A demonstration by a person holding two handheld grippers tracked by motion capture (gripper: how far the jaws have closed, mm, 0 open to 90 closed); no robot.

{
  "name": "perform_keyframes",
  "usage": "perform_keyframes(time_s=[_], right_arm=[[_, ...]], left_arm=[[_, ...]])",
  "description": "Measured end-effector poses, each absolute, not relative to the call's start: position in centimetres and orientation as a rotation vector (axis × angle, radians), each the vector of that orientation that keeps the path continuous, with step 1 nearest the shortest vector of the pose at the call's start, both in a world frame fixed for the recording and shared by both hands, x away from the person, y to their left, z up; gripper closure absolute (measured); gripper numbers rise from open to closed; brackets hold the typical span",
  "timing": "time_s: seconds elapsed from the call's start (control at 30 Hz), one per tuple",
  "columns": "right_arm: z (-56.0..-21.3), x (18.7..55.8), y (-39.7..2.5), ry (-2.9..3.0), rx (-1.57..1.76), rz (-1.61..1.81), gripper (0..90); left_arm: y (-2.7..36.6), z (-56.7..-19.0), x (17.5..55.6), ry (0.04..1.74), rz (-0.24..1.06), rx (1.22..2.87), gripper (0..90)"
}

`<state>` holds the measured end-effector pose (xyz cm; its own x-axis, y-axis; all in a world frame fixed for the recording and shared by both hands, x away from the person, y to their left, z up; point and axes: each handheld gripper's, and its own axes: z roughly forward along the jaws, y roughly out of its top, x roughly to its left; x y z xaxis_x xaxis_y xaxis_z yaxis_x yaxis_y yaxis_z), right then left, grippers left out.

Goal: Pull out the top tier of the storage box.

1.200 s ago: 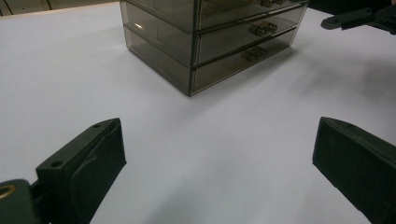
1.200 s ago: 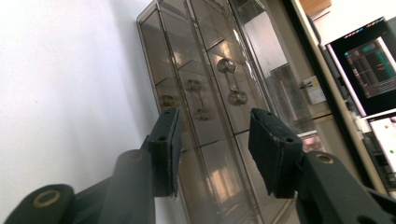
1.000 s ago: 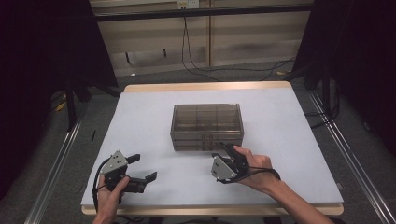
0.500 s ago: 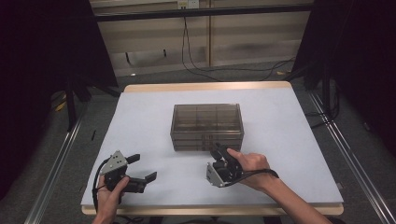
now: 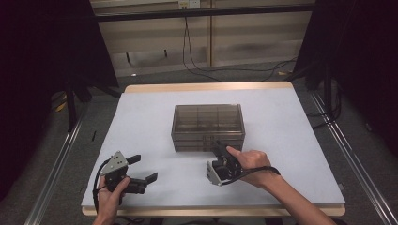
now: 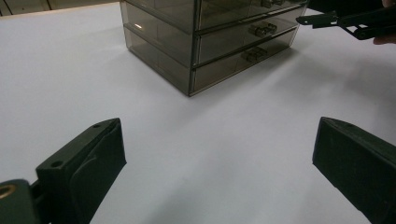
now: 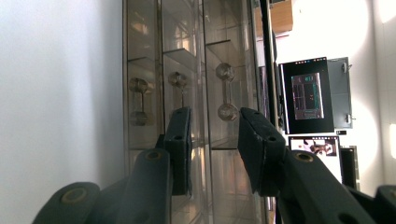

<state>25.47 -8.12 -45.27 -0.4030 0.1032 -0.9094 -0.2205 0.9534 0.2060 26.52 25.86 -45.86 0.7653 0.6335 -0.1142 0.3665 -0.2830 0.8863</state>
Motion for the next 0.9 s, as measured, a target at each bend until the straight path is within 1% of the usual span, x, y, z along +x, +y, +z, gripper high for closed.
perform_keyframes(time_s=[0.2,0.57,0.63,0.9], right_arm=[[-45.4,25.7,-7.8,1.930,-0.084,0.337,67.5],[-46.2,26.1,-7.0,1.880,-0.130,0.249,73.3],[-46.4,26.1,-7.0,1.877,-0.098,0.252,74.6],[-46.4,26.5,-6.7,1.863,-0.097,0.239,76.6]], left_arm=[[25.9,-45.9,26.5,0.763,0.318,1.903,2.4],[25.8,-45.9,26.5,0.763,0.316,1.902,2.4],[25.8,-45.9,26.5,0.762,0.313,1.898,2.4],[25.8,-45.9,26.5,0.760,0.315,1.902,2.4]])
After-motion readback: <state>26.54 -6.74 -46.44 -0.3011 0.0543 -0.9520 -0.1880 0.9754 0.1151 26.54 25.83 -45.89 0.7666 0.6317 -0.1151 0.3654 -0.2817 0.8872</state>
